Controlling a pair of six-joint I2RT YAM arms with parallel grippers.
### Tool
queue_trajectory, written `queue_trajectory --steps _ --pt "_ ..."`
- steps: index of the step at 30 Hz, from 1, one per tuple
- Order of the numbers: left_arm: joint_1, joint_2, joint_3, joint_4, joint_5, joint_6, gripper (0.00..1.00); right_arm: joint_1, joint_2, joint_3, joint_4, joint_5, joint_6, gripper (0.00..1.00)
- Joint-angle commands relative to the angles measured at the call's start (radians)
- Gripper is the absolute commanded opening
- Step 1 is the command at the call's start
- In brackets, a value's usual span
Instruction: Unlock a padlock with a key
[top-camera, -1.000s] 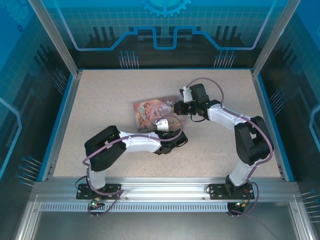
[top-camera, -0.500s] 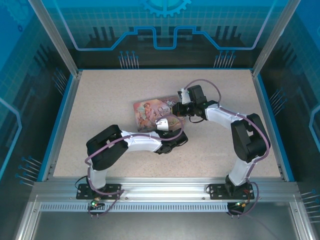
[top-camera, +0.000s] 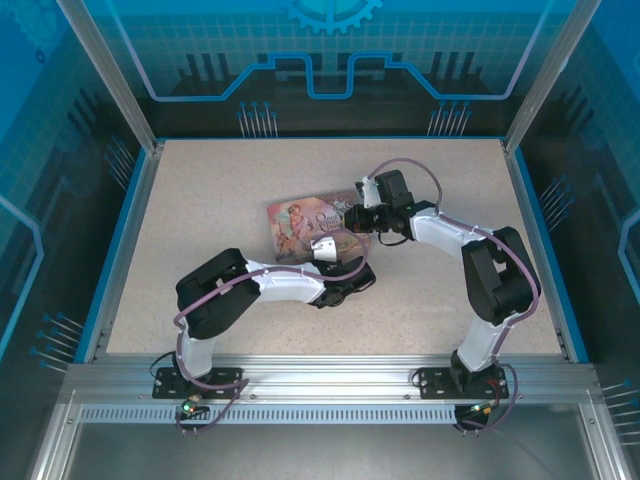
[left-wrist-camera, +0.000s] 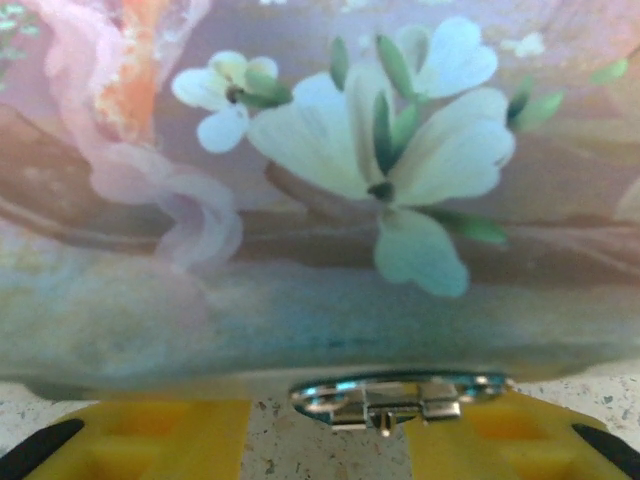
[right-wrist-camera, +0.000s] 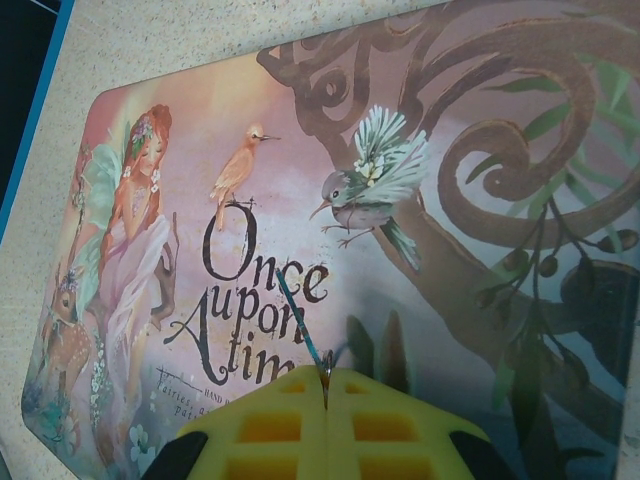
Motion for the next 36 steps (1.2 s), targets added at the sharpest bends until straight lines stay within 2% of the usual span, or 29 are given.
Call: queue_trajectory --steps 1,6,13,20,27,31,36 --pt "0.009 0.019 0.032 0.000 -0.039 -0.005 0.43 0.016 0.013 0.012 0.000 -0.018 0.006 0.00" --pt "0.008 0.026 0.040 -0.002 -0.044 -0.006 0.40 0.016 0.007 0.010 0.000 -0.020 0.006 0.00" --pt "0.009 0.026 0.044 -0.007 -0.045 -0.007 0.30 0.016 0.000 0.006 0.000 -0.018 0.004 0.00" --pt "0.010 -0.007 0.040 -0.007 -0.030 -0.008 0.28 0.012 -0.048 -0.015 -0.003 -0.014 -0.005 0.00" --pt "0.011 -0.082 0.020 -0.004 0.009 -0.031 0.26 -0.065 -0.224 -0.174 0.094 -0.105 0.019 0.00" --pt "0.025 -0.128 -0.002 0.010 0.066 -0.059 0.25 -0.117 -0.355 -0.254 0.046 -0.148 -0.030 0.00" --pt "0.042 -0.185 -0.029 0.030 0.120 -0.086 0.23 -0.142 -0.489 -0.436 0.007 -0.198 -0.086 0.00"
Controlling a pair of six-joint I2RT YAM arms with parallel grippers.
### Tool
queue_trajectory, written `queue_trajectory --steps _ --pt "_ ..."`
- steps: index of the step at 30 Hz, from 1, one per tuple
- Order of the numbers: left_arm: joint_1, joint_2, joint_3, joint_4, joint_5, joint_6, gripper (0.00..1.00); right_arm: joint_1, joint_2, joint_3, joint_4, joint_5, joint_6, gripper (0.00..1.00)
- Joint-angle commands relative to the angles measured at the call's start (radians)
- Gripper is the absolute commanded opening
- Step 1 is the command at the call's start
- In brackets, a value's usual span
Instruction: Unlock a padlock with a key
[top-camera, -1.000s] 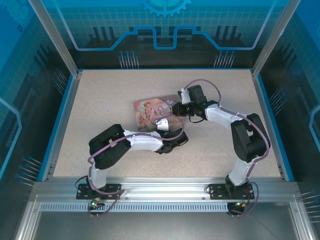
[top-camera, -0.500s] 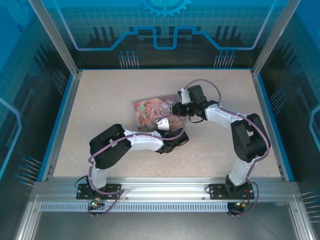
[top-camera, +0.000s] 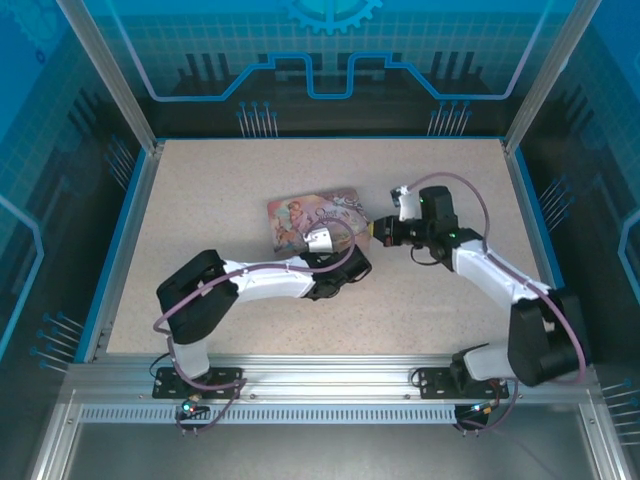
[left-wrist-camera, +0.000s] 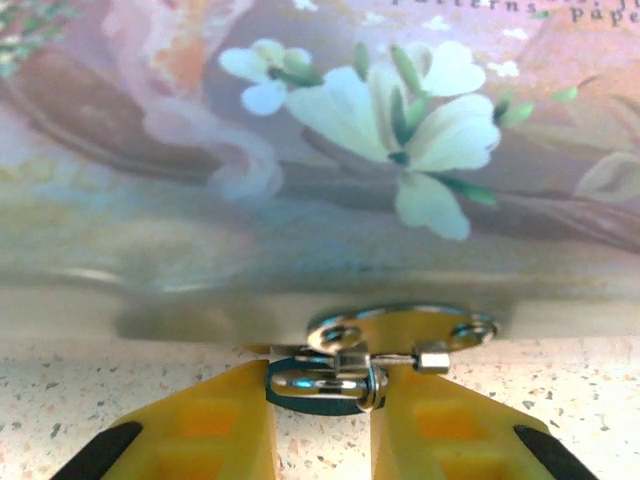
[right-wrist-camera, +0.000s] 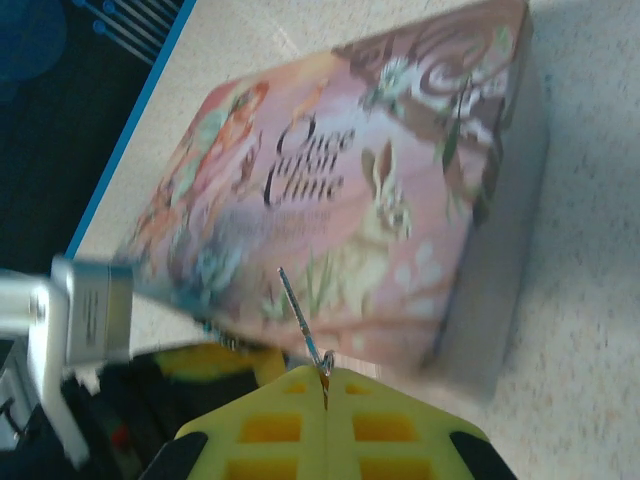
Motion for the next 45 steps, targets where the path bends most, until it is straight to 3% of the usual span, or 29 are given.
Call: queue_trajectory --steps 1,5,9,21,38,45 --pt "0.017 -0.070 -0.025 0.037 0.039 -0.043 0.23 -0.011 -0.059 -0.127 -0.019 -0.088 -0.038 0.00" --pt "0.034 -0.094 -0.041 0.073 0.115 -0.062 0.26 0.002 -0.087 -0.287 0.148 -0.172 0.010 0.00" --pt "0.036 -0.112 -0.031 0.085 0.146 -0.059 0.24 0.044 -0.075 -0.377 0.290 -0.177 0.014 0.00" --pt "0.051 -0.165 -0.026 0.118 0.221 -0.075 0.20 0.136 0.161 -0.381 0.623 -0.162 0.017 0.00" --pt "0.059 -0.191 -0.034 0.148 0.263 -0.098 0.18 0.190 0.257 -0.348 0.724 -0.120 -0.039 0.00" --pt "0.079 -0.243 -0.084 0.182 0.289 -0.143 0.16 0.190 0.257 -0.331 0.649 -0.107 -0.082 0.00"
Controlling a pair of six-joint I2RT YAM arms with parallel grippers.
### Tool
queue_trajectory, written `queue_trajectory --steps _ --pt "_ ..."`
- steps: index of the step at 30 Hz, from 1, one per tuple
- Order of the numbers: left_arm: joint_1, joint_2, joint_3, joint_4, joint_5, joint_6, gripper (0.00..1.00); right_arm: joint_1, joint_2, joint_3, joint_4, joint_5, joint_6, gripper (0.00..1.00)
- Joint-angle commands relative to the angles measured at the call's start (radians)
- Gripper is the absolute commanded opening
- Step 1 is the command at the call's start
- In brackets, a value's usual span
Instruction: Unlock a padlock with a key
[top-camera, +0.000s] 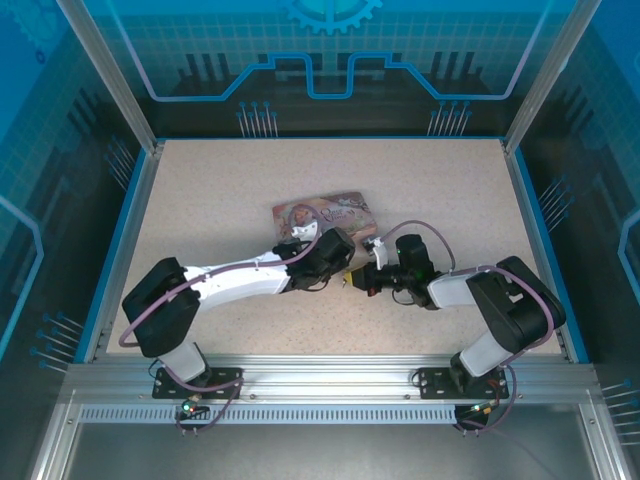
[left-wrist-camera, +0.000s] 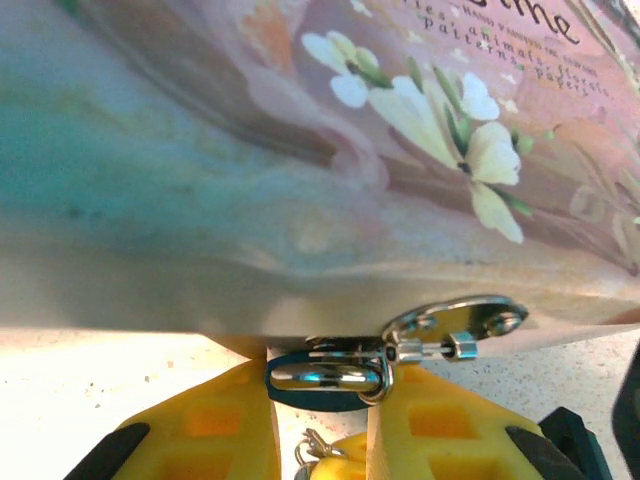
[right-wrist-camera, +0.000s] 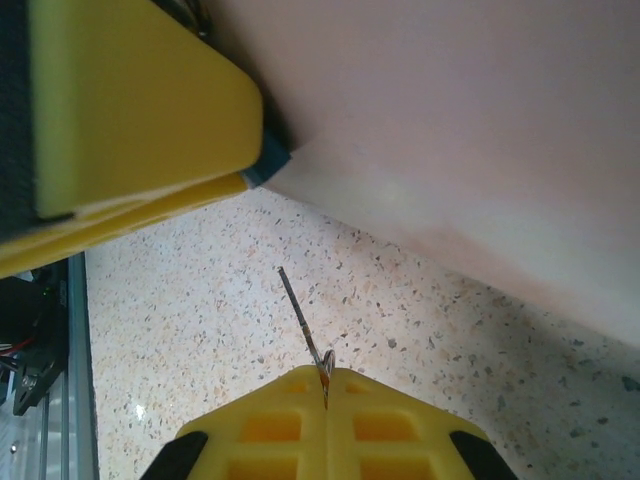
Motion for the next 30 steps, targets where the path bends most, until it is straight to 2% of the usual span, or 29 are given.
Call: queue_trajectory --steps 1,19,30 --pt "0.019 -0.072 -0.026 0.080 0.010 -0.037 0.16 0.011 0.007 0.021 -0.030 0.015 -0.041 0.00" --pt "0.097 -0.062 -0.037 0.092 0.308 0.016 0.12 0.009 -0.054 -0.011 -0.050 -0.005 -0.100 0.00" --pt "0.107 -0.052 -0.033 0.085 0.354 0.026 0.12 -0.002 -0.064 -0.006 -0.067 -0.011 -0.129 0.00"
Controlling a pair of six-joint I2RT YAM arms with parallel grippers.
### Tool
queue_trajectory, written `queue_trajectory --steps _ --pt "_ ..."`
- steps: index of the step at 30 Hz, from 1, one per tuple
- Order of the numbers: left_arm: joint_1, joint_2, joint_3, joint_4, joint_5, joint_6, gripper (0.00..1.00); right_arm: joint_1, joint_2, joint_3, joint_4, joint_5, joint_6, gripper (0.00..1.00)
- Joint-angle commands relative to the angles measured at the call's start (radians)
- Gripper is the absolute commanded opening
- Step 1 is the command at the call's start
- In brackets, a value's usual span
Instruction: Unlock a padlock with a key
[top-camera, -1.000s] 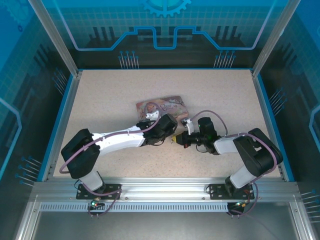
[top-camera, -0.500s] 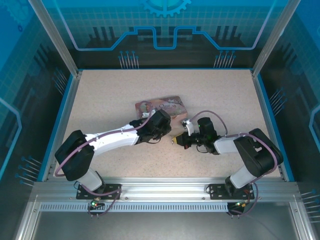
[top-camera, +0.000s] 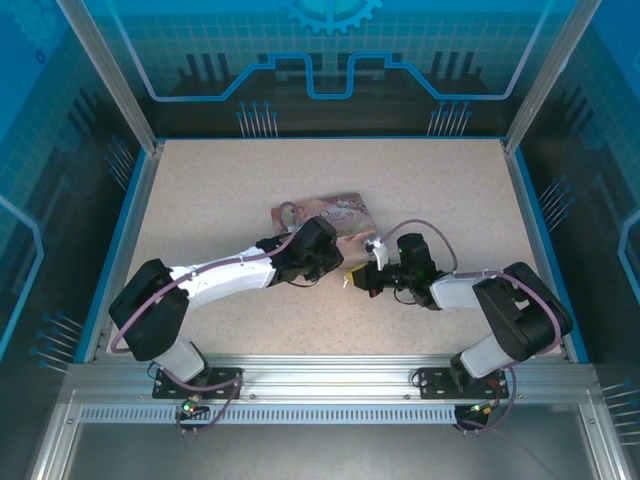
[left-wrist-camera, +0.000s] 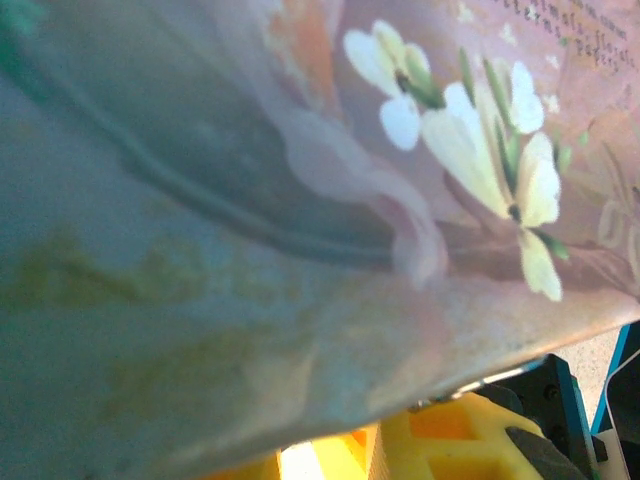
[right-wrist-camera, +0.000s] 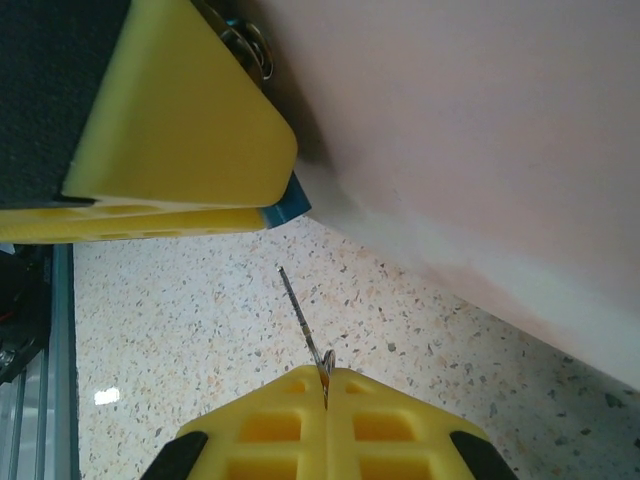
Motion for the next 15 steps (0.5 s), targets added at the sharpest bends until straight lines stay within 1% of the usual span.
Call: queue_trajectory --steps 1,10,15 --pt "0.007 -0.003 0.021 0.038 0.046 0.020 0.12 -0.003 -0.009 -0.006 -0.016 -0.014 -0.028 0.00" --pt "0.020 0.001 0.025 0.036 0.070 0.026 0.11 -0.010 0.005 -0.010 0.002 -0.003 -0.031 0.00" --pt "0.036 -0.001 0.045 -0.002 0.089 0.053 0.11 -0.011 0.007 -0.011 0.005 0.002 -0.032 0.00"
